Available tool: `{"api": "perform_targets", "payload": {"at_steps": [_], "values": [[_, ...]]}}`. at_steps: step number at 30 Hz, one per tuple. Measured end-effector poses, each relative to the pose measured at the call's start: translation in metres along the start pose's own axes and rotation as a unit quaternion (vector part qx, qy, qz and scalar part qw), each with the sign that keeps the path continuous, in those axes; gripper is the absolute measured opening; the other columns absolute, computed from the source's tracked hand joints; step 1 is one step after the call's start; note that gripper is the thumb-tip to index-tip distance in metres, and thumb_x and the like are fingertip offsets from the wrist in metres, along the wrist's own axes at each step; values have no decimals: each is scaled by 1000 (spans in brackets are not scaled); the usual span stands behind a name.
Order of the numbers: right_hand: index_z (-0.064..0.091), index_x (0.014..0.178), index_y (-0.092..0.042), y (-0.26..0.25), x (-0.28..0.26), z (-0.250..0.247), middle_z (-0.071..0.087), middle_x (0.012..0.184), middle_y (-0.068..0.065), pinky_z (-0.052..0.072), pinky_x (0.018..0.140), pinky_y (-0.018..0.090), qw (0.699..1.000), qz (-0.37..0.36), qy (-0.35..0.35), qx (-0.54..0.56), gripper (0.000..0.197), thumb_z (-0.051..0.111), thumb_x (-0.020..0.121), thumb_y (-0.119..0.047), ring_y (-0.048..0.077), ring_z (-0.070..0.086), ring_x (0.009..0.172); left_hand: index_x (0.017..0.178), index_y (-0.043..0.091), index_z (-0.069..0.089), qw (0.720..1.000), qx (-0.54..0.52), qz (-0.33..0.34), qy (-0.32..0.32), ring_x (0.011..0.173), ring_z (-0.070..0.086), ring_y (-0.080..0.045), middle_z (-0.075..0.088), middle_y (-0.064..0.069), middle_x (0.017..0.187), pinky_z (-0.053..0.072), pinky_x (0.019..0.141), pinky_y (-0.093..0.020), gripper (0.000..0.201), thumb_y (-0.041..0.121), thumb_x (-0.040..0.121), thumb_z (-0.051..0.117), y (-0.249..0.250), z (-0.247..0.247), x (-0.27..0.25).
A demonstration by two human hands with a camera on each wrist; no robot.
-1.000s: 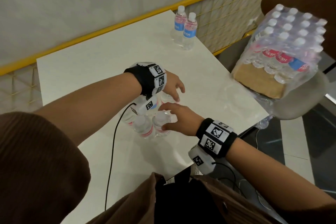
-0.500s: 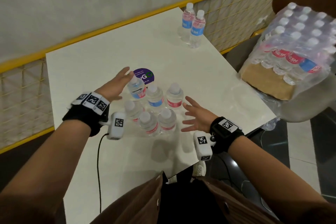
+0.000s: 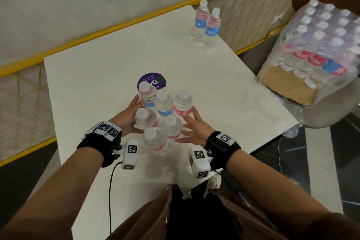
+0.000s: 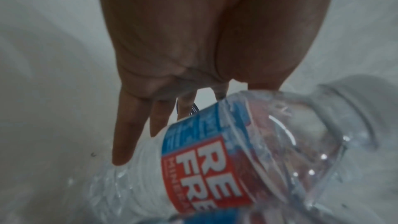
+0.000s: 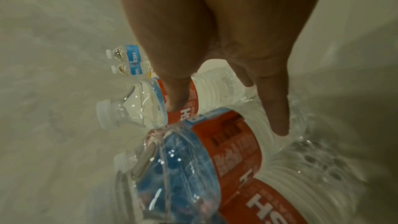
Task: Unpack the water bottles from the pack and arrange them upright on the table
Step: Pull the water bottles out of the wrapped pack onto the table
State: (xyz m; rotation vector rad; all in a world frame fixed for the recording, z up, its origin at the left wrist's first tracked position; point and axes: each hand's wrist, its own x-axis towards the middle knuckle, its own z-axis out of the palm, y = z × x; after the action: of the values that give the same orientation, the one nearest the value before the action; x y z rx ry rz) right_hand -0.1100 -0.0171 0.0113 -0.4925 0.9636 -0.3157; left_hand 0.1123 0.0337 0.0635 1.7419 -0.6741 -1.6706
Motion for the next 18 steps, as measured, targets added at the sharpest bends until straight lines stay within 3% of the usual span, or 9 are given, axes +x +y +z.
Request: {"api": "perform_targets", "payload": {"at_steps": [4, 6, 7, 9, 11, 13, 14, 16, 18], "values": [[11, 141, -57, 6, 1, 12, 15, 153, 17, 55, 83, 53, 1000, 1, -8, 2, 77, 63, 89, -33, 44, 27, 137, 128, 63, 34, 1000, -4, -2, -5, 116, 58, -28, 56, 5, 133, 54, 79, -51, 76, 80, 58, 61, 0, -2, -3], [9, 141, -57, 7, 2, 14, 17, 153, 16, 52, 89, 55, 1000, -4, -15, -15, 77, 60, 92, -28, 43, 28, 137, 123, 67, 35, 1000, 11, -5, 0, 118, 55, -27, 49, 4, 135, 54, 76, -48, 90, 86, 41, 66, -1, -5, -3], [10, 141, -57, 7, 2, 16, 17, 153, 16, 51, 89, 55, 1000, -2, -15, -18, 76, 60, 92, -27, 43, 27, 138, 123, 68, 34, 1000, 18, -7, 3, 119, 54, -28, 46, 3, 137, 54, 78, -48, 91, 86, 40, 66, -2, -7, -4], [11, 142, -56, 4, -1, 14, 15, 153, 19, 51, 89, 54, 1000, 3, -14, -17, 76, 61, 91, -30, 42, 26, 139, 127, 67, 31, 999, 38, -23, 11, 120, 54, -30, 44, 1, 139, 53, 84, -51, 77, 81, 58, 63, 2, -8, -7], [11, 144, -53, 0, -4, 7, 15, 155, 17, 50, 90, 53, 1000, 7, -15, -20, 76, 61, 91, -30, 42, 22, 141, 135, 58, 27, 993, 98, -41, 44, 120, 52, -27, 46, 1, 139, 48, 94, -50, 56, 64, 85, 52, 8, -12, -8], [13, 146, -49, -5, -7, -7, 21, 155, 12, 48, 94, 54, 999, 7, -17, -29, 75, 59, 93, -25, 43, 21, 140, 142, 41, 28, 966, 243, -46, 78, 124, 49, -26, 47, -1, 142, 41, 100, -45, 53, 52, 93, 45, 22, -16, -10], [15, 146, -48, -8, -8, -17, 27, 152, 9, 48, 95, 53, 999, 7, -16, -36, 73, 59, 93, -22, 43, 23, 140, 144, 32, 32, 938, 331, -34, 97, 127, 46, -25, 45, -3, 144, 39, 102, -42, 55, 51, 94, 45, 30, -17, -13], [23, 146, -43, -13, -12, -37, 43, 136, 4, 48, 94, 52, 998, 5, -9, -55, 68, 58, 94, -17, 41, 29, 137, 141, 20, 42, 878, 456, 23, 143, 131, 44, -25, 44, -5, 146, 36, 103, -36, 57, 50, 92, 48, 53, -11, -27], [31, 144, -38, -21, -17, -58, 53, 116, -1, 49, 94, 51, 997, -1, 8, -75, 62, 57, 94, -14, 37, 37, 132, 133, 15, 51, 842, 503, 108, 163, 127, 47, -23, 50, -5, 140, 39, 94, -27, 52, 47, 92, 50, 79, 12, -46]]}}
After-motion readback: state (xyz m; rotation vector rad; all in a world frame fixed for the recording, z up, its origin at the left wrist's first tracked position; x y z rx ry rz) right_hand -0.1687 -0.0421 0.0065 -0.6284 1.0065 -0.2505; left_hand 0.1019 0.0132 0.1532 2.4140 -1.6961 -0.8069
